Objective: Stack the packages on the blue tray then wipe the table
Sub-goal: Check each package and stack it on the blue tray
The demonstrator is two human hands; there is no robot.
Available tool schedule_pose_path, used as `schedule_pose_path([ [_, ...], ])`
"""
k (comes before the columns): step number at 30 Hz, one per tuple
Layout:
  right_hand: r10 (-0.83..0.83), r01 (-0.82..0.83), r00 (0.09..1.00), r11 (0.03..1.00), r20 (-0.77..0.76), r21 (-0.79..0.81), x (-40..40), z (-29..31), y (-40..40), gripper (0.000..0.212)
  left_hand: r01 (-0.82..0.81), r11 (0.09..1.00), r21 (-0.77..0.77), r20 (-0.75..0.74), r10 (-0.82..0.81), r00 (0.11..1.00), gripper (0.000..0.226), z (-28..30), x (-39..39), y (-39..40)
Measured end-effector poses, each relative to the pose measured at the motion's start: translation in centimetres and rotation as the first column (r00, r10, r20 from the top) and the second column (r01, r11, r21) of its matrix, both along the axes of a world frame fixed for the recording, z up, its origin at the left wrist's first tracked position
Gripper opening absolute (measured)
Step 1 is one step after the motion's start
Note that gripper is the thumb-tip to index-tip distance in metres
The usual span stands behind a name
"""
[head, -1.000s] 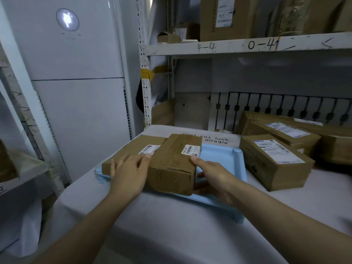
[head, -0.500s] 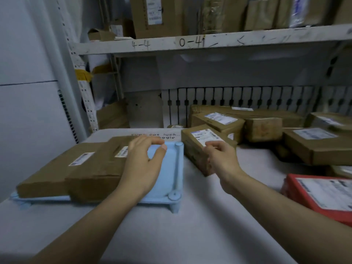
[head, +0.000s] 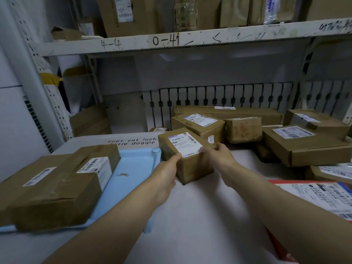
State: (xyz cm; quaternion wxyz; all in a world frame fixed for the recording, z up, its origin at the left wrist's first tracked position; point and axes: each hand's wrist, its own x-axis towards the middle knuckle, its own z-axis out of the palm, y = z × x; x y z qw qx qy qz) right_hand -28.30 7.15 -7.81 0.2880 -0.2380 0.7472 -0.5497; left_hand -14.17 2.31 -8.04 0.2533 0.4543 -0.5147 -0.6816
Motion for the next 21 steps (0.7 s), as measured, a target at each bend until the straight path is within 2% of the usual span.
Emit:
schedule_pose_path([
  [6,0.056,-0.057,0.998,0.996,0.011,0.063,-0.1,0.8,0.0,0.068,0.001,0.999,0.049,-0.006,0.0,1.0,0.046,0.3,-0.7,-0.3],
  [14,0.226,-0.215,0.974,0.953,-0.024,0.214,-0.4,2.6,3.8,0.036,0.068,0.997,0.026,0.074,-0.069,0.995,0.029,0.1,1.1,0.8],
  [19,0.285,-0.273,0.958,0.91,0.008,0.312,-0.5,2.1,5.6,0.053,0.122,0.992,0.014,0.077,-0.123,0.989,0.023,0.4,1.7,2.1],
  [21,0.31,-0.298,0.951,0.895,0.019,0.333,-0.5,1.8,5.9,0.054,0.128,0.992,0.013,0.057,-0.129,0.99,0.023,0.5,2.0,2.6],
])
